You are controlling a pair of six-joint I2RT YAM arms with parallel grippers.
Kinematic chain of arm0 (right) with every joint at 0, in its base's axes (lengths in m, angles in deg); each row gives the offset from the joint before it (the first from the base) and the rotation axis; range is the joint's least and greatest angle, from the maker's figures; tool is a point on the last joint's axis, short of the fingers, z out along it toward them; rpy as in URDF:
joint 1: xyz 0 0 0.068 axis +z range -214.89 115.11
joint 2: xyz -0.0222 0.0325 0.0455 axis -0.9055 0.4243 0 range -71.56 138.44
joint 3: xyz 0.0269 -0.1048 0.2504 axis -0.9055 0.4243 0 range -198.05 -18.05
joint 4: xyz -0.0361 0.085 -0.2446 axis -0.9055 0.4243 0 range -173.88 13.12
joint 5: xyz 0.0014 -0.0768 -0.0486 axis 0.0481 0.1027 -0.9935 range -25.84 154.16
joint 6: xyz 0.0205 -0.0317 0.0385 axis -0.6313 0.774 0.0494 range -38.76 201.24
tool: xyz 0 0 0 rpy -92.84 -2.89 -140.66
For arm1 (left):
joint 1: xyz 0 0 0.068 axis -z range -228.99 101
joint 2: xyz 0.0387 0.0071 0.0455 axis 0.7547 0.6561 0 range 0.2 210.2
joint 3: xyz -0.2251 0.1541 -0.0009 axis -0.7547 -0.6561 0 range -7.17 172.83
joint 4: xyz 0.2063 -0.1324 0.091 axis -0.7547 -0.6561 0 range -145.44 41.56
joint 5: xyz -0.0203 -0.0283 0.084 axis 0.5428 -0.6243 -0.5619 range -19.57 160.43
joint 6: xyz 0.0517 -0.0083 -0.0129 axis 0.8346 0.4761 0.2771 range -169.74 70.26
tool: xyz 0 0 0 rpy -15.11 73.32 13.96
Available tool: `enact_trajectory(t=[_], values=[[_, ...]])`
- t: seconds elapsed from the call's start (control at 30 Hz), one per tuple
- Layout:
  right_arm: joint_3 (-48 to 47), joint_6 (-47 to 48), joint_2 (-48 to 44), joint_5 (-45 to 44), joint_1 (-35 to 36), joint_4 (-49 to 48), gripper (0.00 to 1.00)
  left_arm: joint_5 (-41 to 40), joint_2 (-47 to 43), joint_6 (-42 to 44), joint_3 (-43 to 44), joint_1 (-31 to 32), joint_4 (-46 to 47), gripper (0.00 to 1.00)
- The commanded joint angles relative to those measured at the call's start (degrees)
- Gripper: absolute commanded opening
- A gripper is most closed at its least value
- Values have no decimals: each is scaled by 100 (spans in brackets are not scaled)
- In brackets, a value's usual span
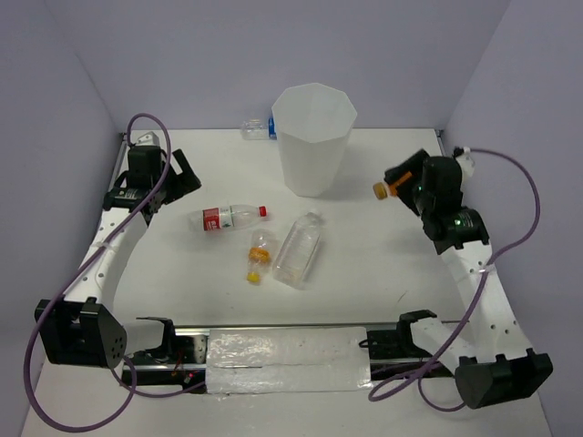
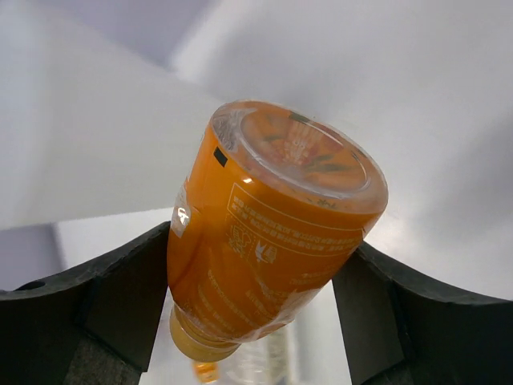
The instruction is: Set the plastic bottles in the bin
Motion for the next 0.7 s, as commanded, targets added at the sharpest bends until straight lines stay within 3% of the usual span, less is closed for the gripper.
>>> enact_trajectory(t=[0.0, 0.13, 0.4, 0.47, 0.53, 0.57, 0.6, 0.67], values=[[-1384, 891, 342, 4, 705, -727, 47, 77, -124, -76, 308, 27, 31, 99], [-3446, 1613, 1753, -743, 1698, -578, 49, 121, -124, -111, 334, 27, -144, 99], [-6630, 2071, 4664, -893, 2069, 282, 53, 253, -343, -164, 264, 36, -373, 99], [-7063, 2071, 5070, -893, 2069, 380, 54, 271, -370, -146, 281, 27, -452, 100], [-7547, 2089, 5509, -858, 2069, 503, 63, 271, -396, -138, 299, 36, -514, 99], [-7636, 2106, 5616, -849, 2069, 512, 74, 262, -396, -137, 308, 36, -540, 100], [-7828, 2107, 5687, -858, 2069, 547, 98, 279, -414, -129, 299, 36, -558, 100], [-7979, 2133, 5784, -841, 2069, 574, 100, 279, -431, -129, 290, 36, -567, 100]])
